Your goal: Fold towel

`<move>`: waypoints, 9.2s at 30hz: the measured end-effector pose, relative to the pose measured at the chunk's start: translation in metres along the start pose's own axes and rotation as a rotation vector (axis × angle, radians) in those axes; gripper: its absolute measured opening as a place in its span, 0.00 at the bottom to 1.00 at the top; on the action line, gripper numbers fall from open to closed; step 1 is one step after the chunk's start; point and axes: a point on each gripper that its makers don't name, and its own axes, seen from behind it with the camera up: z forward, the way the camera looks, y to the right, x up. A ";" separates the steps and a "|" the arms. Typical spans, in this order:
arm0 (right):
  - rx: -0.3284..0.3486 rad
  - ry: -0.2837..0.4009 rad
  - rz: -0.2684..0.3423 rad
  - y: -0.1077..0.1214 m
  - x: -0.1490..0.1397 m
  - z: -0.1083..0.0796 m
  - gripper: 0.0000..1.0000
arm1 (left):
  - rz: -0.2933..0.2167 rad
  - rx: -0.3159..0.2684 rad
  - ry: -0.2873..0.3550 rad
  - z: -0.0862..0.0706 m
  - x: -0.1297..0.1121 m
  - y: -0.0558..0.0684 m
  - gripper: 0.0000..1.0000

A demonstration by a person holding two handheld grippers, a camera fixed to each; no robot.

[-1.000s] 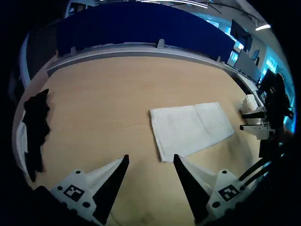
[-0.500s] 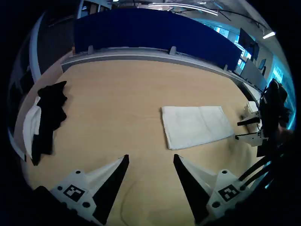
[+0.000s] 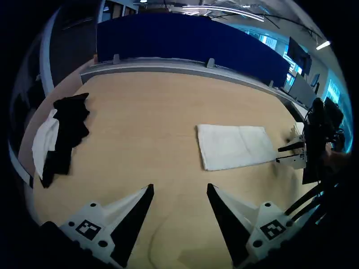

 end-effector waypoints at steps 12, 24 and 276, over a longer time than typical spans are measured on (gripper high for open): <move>0.034 -0.028 0.008 -0.004 -0.008 0.008 0.28 | -0.018 0.010 -0.002 -0.009 -0.008 -0.007 0.87; 0.030 -0.019 -0.003 -0.003 -0.003 0.006 0.05 | -0.024 0.012 -0.011 -0.011 -0.017 -0.009 0.87; -0.258 0.335 0.032 0.229 0.115 -0.239 0.03 | -0.048 0.022 0.076 -0.031 0.022 0.024 0.87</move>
